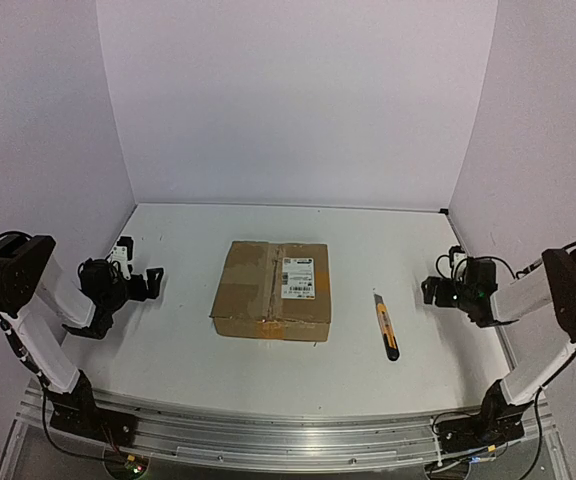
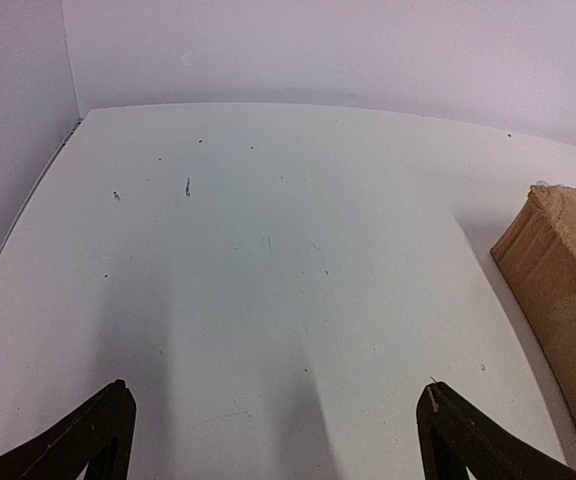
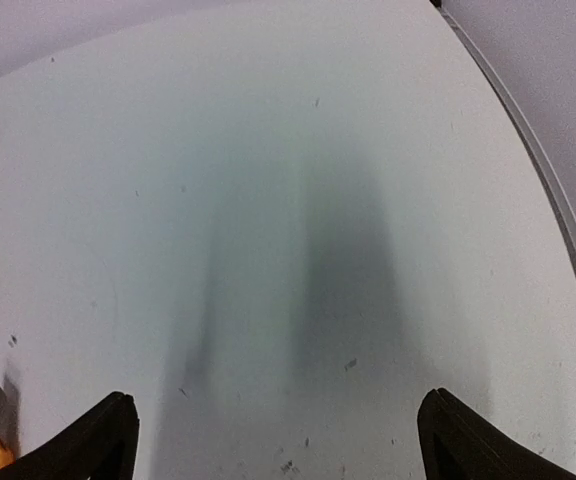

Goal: Unpack the express box

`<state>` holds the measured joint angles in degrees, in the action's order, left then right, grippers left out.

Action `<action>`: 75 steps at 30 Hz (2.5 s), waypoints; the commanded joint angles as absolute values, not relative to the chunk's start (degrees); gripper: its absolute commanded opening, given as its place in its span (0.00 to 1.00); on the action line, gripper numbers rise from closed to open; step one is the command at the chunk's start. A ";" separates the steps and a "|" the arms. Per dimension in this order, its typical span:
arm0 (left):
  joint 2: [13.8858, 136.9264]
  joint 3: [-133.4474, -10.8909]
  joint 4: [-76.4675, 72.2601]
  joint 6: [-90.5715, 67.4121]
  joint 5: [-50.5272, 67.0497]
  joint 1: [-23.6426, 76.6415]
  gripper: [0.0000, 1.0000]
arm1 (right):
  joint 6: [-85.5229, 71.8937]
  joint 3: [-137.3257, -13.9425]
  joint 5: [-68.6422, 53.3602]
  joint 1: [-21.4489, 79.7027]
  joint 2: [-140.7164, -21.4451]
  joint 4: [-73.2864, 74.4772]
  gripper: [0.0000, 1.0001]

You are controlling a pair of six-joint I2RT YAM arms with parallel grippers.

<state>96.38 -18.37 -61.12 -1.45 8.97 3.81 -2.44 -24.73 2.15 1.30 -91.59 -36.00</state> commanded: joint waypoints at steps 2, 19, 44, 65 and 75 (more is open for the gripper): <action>94.78 -18.83 -63.59 -1.05 9.45 3.65 1.00 | -9.88 -35.14 -9.08 1.32 -84.99 -17.86 0.98; 83.71 -49.45 -17.85 -9.77 27.77 4.90 0.92 | -23.59 -41.61 11.16 29.41 -79.89 22.39 0.79; 82.99 -62.11 -16.50 -16.38 36.27 13.27 0.74 | -17.88 -56.41 20.36 35.96 -86.42 17.75 0.00; 92.28 -72.17 -31.16 -29.92 41.54 25.49 0.71 | 0.00 -96.50 14.29 53.81 -108.60 -5.78 0.00; 93.45 -73.78 -28.56 -32.28 40.10 25.49 0.26 | 4.14 -97.06 13.79 55.30 -109.11 -6.27 0.00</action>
<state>93.14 -71.13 -28.41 -30.55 40.49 25.43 2.10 -94.53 14.69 54.69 -109.00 -2.37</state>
